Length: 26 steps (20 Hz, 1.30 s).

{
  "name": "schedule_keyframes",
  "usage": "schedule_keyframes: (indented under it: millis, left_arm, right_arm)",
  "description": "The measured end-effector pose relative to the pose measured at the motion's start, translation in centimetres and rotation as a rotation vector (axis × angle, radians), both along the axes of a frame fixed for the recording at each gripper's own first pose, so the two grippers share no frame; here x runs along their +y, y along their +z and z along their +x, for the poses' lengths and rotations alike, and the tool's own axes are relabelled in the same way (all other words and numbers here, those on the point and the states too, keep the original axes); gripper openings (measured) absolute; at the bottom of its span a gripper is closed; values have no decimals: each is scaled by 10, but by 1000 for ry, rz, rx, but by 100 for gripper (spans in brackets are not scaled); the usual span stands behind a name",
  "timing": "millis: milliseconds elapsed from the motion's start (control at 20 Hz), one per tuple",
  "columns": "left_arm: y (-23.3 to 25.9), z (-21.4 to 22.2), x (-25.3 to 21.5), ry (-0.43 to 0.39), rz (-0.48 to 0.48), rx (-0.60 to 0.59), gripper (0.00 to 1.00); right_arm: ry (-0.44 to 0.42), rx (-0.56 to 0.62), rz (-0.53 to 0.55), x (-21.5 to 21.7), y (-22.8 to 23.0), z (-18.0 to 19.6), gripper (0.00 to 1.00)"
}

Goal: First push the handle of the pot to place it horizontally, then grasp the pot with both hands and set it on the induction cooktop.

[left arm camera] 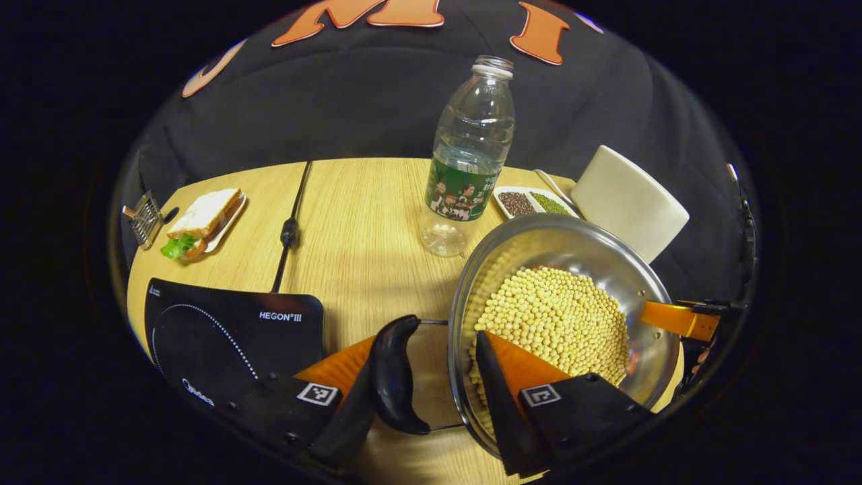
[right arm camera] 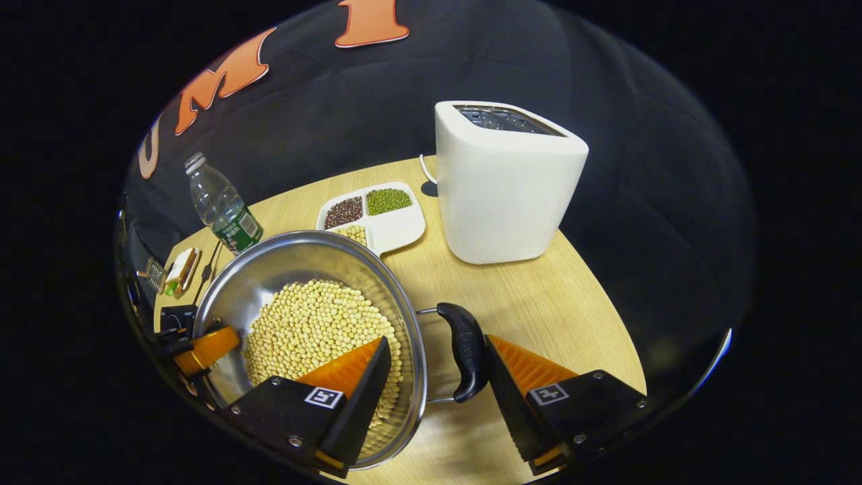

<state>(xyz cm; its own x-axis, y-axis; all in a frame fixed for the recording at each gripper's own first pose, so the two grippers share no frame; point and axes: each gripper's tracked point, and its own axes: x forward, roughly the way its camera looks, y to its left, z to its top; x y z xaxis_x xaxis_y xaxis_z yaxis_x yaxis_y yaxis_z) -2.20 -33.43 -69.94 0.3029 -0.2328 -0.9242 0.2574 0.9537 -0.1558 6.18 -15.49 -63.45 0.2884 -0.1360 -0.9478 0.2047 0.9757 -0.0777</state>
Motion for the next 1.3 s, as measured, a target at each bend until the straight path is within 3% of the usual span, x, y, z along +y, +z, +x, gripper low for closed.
schedule_keyframes:
  millis: [100,300,700,900,1300]
  left_arm:
    - [-4,3,-2,1,6,-14,74]
    - [-8,8,-6,-15,12,-36,76]
    - [-2,11,-8,-42,23,-99,70]
    - [16,12,-2,-49,32,-131,72]
    - [85,24,39,-4,26,-212,74]
  right_arm:
    - [-7,6,-3,0,-5,-1,86]
    - [25,25,-86,-8,-12,-7,87]
    - [-50,48,-67,-9,-2,-21,63]
    - [-76,41,-66,-1,13,-30,63]
    - [-45,-60,-82,41,77,-20,62]
